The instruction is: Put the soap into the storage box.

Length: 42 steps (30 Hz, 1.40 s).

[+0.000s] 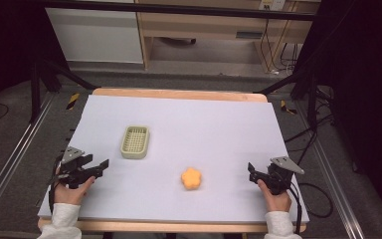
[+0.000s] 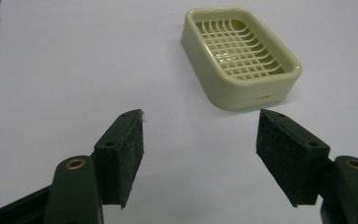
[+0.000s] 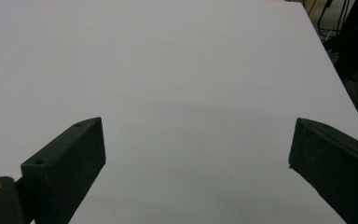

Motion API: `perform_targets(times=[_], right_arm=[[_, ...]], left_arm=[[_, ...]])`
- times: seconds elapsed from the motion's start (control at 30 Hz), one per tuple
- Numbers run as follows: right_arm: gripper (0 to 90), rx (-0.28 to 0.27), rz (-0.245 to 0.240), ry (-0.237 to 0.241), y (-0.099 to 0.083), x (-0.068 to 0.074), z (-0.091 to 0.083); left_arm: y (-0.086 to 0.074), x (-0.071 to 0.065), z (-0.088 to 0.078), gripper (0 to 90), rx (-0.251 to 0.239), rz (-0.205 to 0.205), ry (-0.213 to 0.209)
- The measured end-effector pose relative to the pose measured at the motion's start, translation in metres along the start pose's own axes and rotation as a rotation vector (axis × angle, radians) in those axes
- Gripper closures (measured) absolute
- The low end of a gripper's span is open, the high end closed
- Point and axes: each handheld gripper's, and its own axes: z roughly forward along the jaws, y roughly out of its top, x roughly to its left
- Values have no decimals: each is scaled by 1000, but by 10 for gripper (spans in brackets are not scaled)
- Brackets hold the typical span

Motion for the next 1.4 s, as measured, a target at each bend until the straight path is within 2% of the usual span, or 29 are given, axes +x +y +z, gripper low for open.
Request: perform_targets(times=[0.27, 0.47, 0.53, 0.9, 1.13, 1.27, 1.4], right_arm=[[51, 48, -23, 26, -2, 1, 2], [55, 39, -19, 18, -1, 1, 2], [55, 47, -20, 19, -1, 1, 3], [55, 56, -30, 16, -1, 3, 4], [58, 72, -49, 7, -1, 4, 5], [59, 77, -44, 11, -1, 4, 5], [59, 69, -45, 10, -1, 4, 6]], left_arm=[[7, -16, -3, 322, 6, 44, -30], [10, -27, -2, 315, -2, 59, -54], [12, -33, -1, 311, 5, 81, -66], [18, -53, 4, 282, 16, 132, -96], [22, -67, 6, 269, 30, 168, -134], [25, -77, 9, 266, 41, 194, -161], [27, -83, 11, 265, 50, 207, -171]])
